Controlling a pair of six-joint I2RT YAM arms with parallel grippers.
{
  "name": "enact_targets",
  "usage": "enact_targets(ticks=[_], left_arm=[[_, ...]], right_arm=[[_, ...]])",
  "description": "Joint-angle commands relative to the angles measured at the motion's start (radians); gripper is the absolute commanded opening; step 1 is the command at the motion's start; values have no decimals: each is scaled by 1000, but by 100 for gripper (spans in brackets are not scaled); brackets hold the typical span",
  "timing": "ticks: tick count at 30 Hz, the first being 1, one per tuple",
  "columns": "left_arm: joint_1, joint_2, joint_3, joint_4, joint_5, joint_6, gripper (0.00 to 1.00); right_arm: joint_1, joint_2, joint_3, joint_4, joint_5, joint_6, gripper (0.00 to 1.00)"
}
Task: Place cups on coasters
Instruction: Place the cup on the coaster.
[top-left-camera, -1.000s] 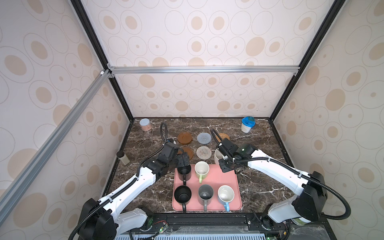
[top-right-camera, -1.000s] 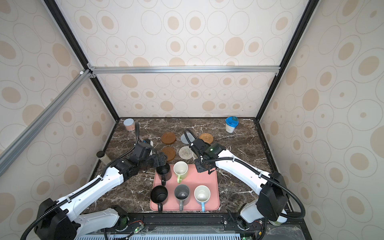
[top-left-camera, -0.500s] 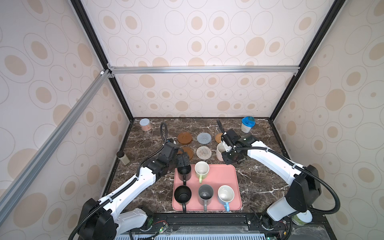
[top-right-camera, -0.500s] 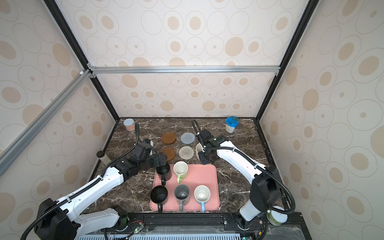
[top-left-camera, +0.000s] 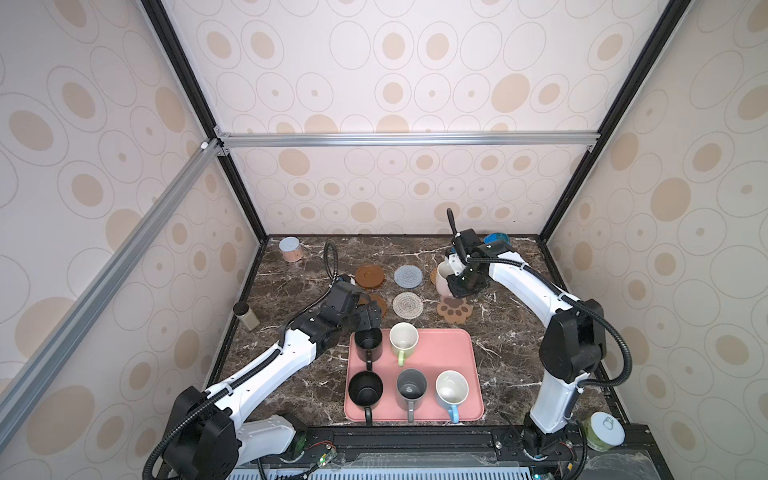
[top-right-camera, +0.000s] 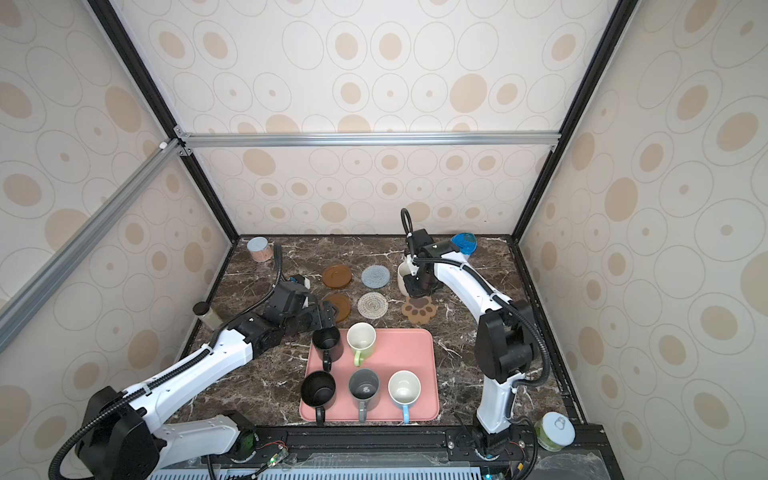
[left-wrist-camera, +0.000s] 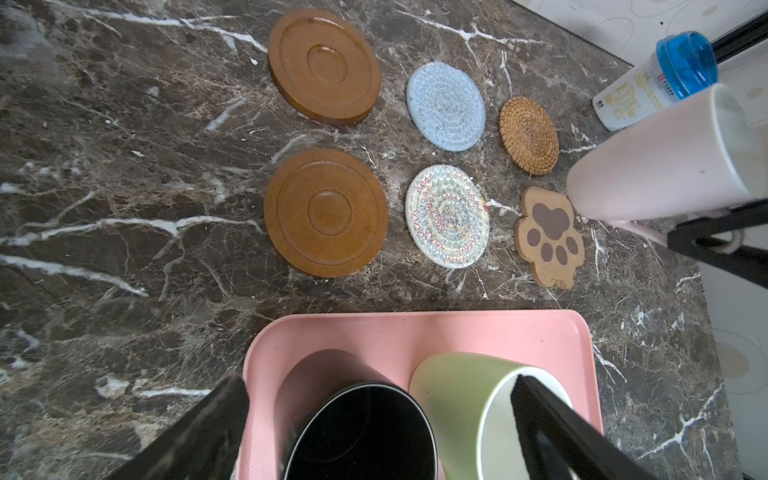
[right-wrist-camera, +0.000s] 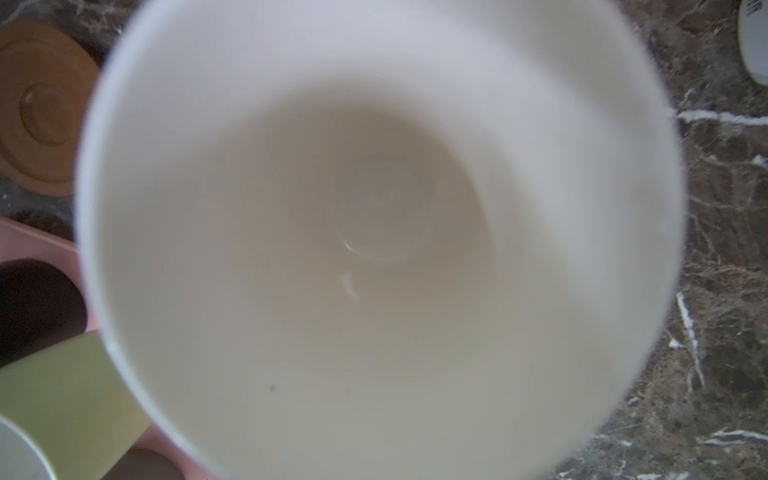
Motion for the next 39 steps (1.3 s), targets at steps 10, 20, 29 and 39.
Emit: enact_targets(ticks=[10, 20, 29, 39], left_arm=[[-5, -22, 26, 11, 2, 18, 100], [-6, -64, -10, 10, -3, 2, 100], [-5, -62, -9, 7, 0, 7, 100], [-6, -67, -4, 3, -4, 8, 100]], right_arm=[[-74, 218, 299, -63, -7, -168, 7], [-80, 365, 512, -144, 16, -210, 7], [-86, 423, 561, -164, 13, -212, 7], [-98, 427, 543, -138, -16, -182, 6]])
